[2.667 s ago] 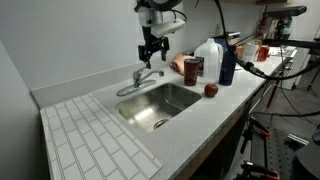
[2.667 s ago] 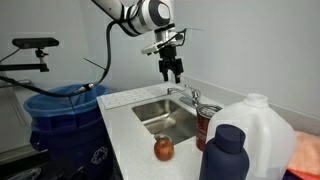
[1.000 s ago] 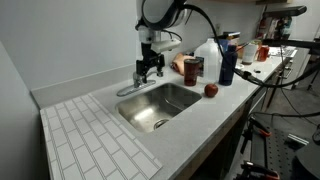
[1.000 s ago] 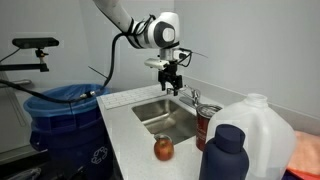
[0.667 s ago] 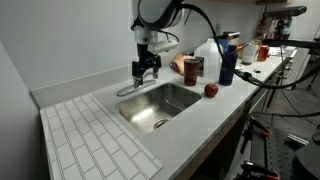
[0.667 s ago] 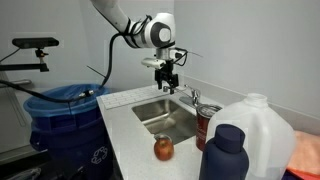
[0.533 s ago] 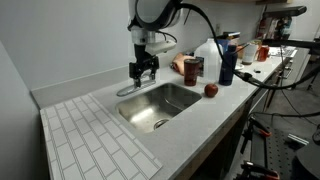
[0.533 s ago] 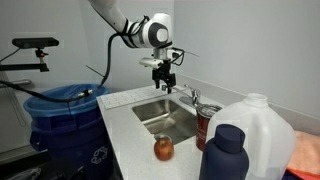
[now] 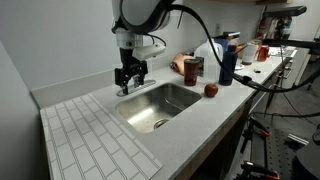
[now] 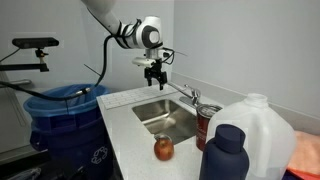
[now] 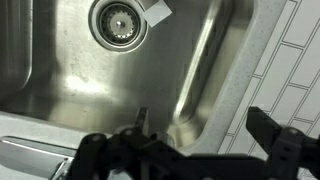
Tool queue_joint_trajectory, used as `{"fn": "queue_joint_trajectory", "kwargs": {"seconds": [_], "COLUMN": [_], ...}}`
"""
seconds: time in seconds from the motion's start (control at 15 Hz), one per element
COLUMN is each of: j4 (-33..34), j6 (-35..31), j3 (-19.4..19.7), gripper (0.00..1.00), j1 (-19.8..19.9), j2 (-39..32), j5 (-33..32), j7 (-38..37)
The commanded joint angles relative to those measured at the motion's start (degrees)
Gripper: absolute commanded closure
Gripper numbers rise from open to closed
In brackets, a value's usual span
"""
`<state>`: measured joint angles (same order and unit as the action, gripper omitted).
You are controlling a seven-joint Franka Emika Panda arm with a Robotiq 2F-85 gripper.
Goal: Turn the tap nozzle all the way to the left
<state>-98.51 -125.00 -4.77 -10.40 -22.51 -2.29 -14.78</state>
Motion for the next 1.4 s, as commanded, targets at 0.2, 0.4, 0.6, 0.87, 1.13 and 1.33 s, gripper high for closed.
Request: {"fn": "queue_joint_trajectory", "kwargs": {"seconds": [0.2,0.4,0.6,0.87,1.13,1.33], "j4": [11.29,14.36,17.16,20.85,23.35,24.2], "j6": [-1.98,-3.7,-5.75,-7.64,-9.84,-11.73], "j3": [1.22,2.54,3.86,5.52,7.59,9.37], "gripper": [0.0,0.0,0.0,0.0,0.0,0.0], "j1": [-4.06,-5.35,-6.93,-8.33,-9.8,-10.99], "j2": [-7.23,-9.4,-11.28,-14.22,-16.35,-17.37], "j5": [-7.18,-11.79,-15.29,-17.62,-19.62,-21.2], "j7": [-1.0,-1.65,-3.17,-5.44,-8.06,-10.27]}}
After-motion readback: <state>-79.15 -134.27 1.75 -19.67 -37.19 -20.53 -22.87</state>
